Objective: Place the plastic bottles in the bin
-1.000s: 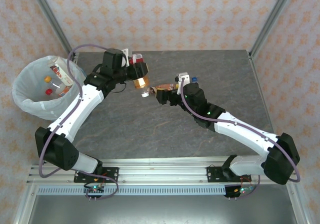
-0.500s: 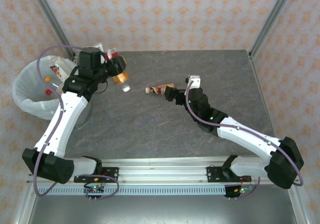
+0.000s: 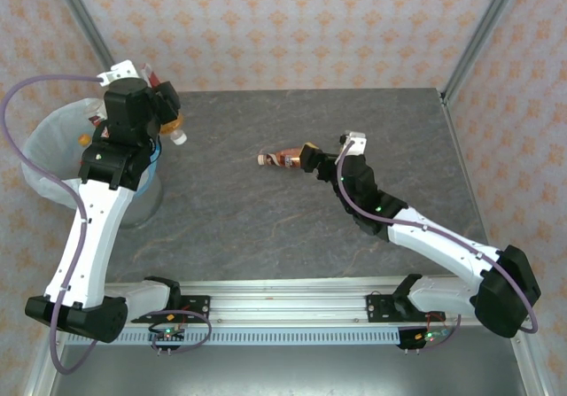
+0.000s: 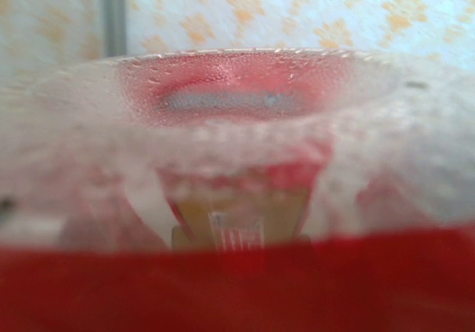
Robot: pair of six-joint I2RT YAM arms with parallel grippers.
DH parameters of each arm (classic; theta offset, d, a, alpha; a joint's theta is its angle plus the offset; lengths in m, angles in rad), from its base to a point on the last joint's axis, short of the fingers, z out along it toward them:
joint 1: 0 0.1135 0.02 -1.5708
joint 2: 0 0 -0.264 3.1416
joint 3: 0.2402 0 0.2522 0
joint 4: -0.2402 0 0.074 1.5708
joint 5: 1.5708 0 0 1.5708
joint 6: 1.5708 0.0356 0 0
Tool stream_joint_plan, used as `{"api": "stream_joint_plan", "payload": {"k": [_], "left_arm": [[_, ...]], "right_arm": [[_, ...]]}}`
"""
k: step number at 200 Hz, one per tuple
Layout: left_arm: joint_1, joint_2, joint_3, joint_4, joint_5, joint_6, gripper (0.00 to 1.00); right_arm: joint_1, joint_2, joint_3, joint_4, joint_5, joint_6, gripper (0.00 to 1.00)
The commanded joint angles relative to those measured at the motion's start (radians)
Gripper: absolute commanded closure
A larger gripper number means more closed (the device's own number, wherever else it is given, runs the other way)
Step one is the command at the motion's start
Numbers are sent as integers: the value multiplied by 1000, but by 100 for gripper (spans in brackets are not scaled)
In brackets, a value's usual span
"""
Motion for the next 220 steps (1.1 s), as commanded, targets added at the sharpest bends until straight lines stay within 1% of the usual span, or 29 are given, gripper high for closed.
{"api": "stream_joint_plan", "payload": {"k": [1,38,64,90,116,148,164,189,204,220], "left_arm": [[17,-6,37,-10,-196,92,51],[72,11,85,-28,-321,153,51],[152,6,72,-18,-398,152,51],[234,8,45,-18,-466,140,50],[321,11,5,-25,-446,115,49],[419,27,-26,-45,-545,117,49],[444,28,-50,-49,-601,137,48],[472,25,-130,41,-685,211,45],[526,43,-170,90,-666,217,45],[579,89,-155,62,-611,186,45]], "right_arm": [[-9,-3,-2,39,19,27,1],[-17,-2,-6,41,16,35,1],[-23,0,-19,52,16,46,1],[-32,0,-17,47,-1,43,1],[-39,7,2,26,-15,40,1],[-49,18,41,0,-37,15,1],[-50,42,68,-31,-46,-6,1],[-53,61,103,-64,-60,-19,1],[-54,70,123,-75,-77,-18,1],[-54,80,144,-85,-98,-21,1]]}}
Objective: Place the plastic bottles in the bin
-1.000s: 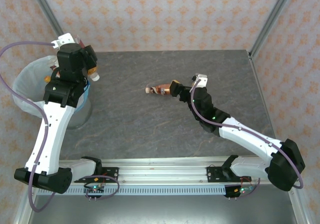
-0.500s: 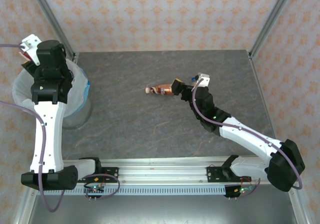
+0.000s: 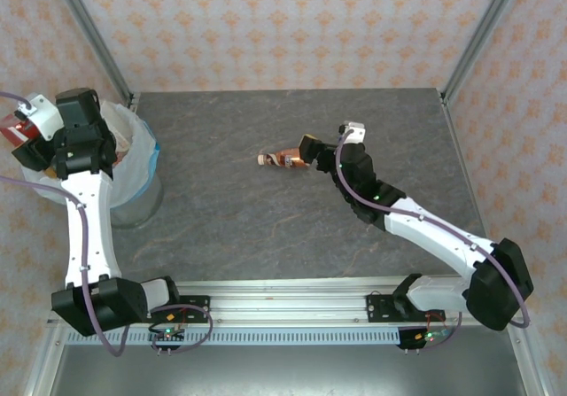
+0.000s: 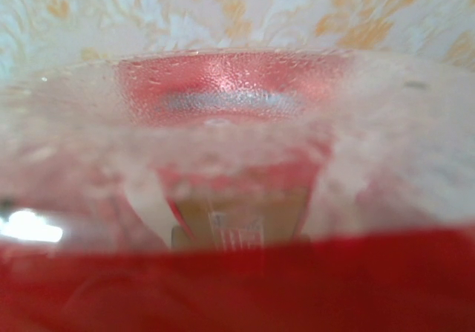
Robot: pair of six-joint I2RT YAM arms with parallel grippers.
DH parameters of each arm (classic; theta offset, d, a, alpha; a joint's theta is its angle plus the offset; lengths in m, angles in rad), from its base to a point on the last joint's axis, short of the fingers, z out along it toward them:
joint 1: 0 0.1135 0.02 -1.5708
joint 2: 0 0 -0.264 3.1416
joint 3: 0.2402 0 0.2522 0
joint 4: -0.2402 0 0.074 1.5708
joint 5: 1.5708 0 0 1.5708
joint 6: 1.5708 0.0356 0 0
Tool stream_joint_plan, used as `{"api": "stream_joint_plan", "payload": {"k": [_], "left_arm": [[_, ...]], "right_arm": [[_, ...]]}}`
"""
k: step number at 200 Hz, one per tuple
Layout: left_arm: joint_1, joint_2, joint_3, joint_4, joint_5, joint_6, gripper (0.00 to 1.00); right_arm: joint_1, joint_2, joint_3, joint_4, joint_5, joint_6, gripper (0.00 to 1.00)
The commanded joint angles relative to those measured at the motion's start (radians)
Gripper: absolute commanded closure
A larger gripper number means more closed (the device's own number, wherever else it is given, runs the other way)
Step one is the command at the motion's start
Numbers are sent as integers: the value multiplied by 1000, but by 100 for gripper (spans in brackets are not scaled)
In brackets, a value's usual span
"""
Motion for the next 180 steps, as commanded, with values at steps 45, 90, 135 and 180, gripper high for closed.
{"api": "stream_joint_plan", "payload": {"k": [45,90,135,180], "left_arm": [[81,133,105,-116,-20,-66,15],[75,120,147,-187,61,-112,2],[67,65,80,-187,234,-225,0],[65,56,-37,-70,483,-282,2]], "right_arm": [[-4,8,43,-29,-41,12,1],[-5,-3,20,-18,-34,33,1],[-3,-9,4,-12,-16,38,1],[-4,0,8,-20,-17,44,1]]}}
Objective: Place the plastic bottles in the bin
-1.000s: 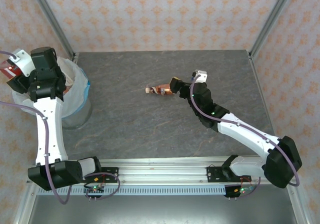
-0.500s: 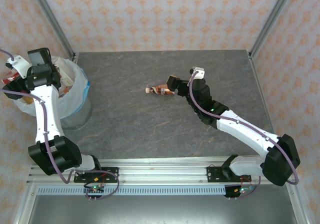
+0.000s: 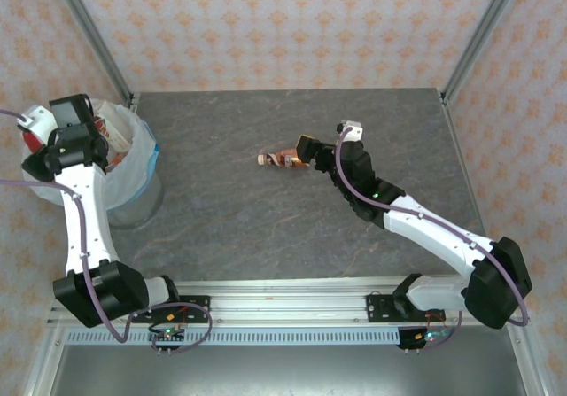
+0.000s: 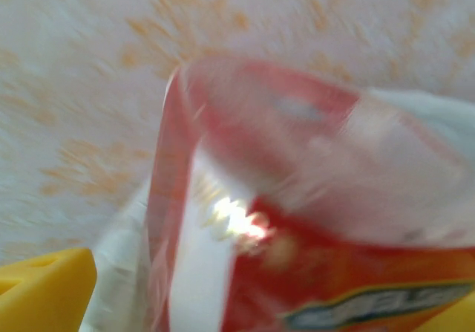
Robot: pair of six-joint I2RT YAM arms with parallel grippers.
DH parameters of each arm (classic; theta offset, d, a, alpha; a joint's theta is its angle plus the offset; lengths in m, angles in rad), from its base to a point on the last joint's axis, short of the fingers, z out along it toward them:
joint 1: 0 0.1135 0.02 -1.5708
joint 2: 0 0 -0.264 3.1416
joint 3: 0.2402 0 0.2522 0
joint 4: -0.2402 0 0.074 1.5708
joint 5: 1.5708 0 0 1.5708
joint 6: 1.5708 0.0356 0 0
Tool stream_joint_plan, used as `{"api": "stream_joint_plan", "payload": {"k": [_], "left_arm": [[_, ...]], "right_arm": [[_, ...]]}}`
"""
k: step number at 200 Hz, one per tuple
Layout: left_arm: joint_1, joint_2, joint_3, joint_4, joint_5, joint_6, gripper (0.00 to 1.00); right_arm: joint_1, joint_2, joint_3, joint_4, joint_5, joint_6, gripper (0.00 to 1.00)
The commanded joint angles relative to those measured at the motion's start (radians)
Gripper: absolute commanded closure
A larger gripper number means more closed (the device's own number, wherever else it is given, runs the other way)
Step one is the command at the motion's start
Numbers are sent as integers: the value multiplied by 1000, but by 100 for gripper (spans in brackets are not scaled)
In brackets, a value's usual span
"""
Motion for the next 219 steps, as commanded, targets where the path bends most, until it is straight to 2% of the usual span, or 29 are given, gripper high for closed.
{"api": "stream_joint_plan", "payload": {"k": [1,34,58,69,93,112,126,172,219], "left_arm": [[-6,10,-34,61,137,-65,2],[-6,67,69,48,215,-78,2],[-8,-12,-2,215,348,-109,0],[-7,-45,-30,262,375,-127,0],[-8,-64,-16,227,408,-139,0],[-10,-71,-13,201,492,-154,0],[-31,-89,-35,212,552,-163,0],[-131,-165,-81,220,591,-176,0],[-198,-196,-83,254,757,-209,0]], "right_arm": [[-4,-8,-8,3,20,13,1],[-4,-4,-8,4,19,13,1],[-4,0,-14,10,14,25,1],[-4,-2,-19,11,15,30,1],[-4,-11,-29,11,23,30,1],[-5,-18,-38,8,29,12,1],[-15,-16,-33,-20,34,6,1],[-41,-10,-11,-170,86,-49,1],[-87,13,5,-321,114,-91,1]]}}
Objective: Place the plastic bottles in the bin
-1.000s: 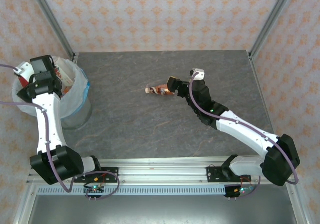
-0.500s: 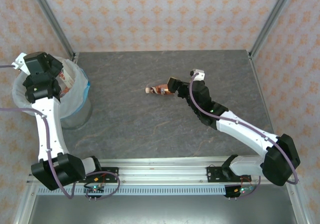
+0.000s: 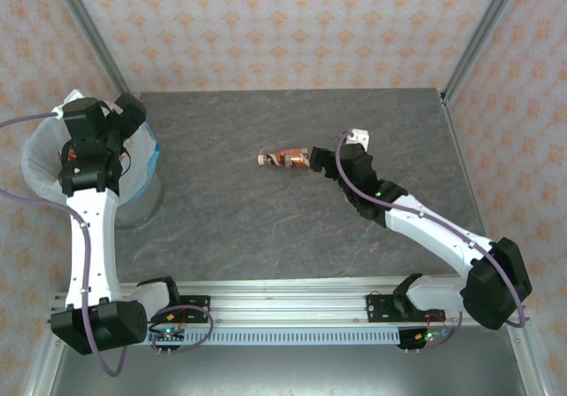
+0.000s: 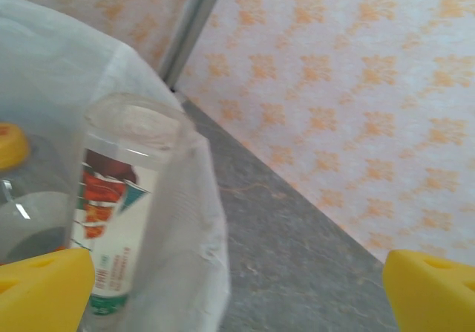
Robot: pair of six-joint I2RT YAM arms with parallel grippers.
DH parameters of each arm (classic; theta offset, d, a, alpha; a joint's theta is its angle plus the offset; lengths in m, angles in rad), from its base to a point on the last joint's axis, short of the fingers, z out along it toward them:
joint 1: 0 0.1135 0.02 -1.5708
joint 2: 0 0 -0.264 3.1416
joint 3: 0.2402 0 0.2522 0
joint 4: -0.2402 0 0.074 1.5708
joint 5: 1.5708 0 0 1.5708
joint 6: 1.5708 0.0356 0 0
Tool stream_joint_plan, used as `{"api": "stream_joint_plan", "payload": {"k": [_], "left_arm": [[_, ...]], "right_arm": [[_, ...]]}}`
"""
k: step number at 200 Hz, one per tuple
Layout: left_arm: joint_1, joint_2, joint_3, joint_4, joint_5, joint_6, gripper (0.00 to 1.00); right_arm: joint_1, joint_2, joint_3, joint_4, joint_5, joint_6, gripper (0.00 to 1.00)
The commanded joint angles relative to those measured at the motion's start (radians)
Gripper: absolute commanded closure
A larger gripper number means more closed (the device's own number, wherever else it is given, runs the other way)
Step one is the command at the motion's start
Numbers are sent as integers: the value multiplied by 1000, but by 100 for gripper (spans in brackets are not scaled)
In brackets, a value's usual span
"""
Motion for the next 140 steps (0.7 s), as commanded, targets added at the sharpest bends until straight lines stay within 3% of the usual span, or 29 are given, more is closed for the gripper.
{"api": "stream_joint_plan", "payload": {"k": [1,78,140], "left_arm": [[-35,-24,-3,51,126,-29,0],[-227,-44,-36,109,212,-24,0],[-254,-44,-57,88,186,-20,0]], "right_arm": [[-31,13,29,-116,34,-39,1],[-171,78,3,-222,-129,-77,1],[-225,203,55,-331,-206,-156,0]]}}
